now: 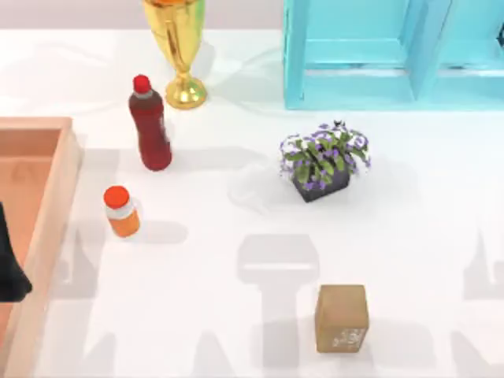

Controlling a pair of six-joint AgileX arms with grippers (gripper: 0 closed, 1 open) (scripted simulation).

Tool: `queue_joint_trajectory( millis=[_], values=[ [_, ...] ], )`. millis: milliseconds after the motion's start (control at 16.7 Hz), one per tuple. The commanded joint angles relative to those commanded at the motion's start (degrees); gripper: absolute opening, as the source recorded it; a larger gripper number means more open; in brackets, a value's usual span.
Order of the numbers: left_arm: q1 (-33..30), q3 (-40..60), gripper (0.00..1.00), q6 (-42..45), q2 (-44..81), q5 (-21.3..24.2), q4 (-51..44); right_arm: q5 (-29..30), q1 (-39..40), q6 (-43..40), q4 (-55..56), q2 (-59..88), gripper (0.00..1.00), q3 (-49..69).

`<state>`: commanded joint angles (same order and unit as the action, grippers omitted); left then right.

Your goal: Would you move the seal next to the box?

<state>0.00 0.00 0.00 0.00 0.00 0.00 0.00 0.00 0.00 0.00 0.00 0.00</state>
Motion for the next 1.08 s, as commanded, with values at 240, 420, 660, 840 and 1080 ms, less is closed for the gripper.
queue_joint_trajectory(
  millis=[240, 420, 660, 840, 1080],
  values=[
    [-0.58, 1.64, 1.00, -1.48, 1.59, 0.11, -0.71, 0.00, 0.00, 0.00, 0.00, 0.00, 1.00, 0.00],
    [-2.80, 8.03, 1.00, -7.05, 8.05, 0.28, -3.92, 0.00, 0.00, 0.00, 0.00, 0.00, 1.00, 0.00],
    [-7.96, 22.07, 1.00, -18.02, 23.88, -0.06, -12.89, 0.00, 0.00, 0.00, 0.00, 0.00, 1.00, 0.00],
    [-13.47, 34.50, 1.00, -26.51, 39.87, -0.88, -23.13, 0.00, 0.00, 0.00, 0.00, 0.00, 1.00, 0.00],
    [-22.89, 51.51, 1.00, -36.43, 64.24, -2.49, -40.33, 0.00, 0.00, 0.00, 0.00, 0.00, 1.00, 0.00]
  ],
)
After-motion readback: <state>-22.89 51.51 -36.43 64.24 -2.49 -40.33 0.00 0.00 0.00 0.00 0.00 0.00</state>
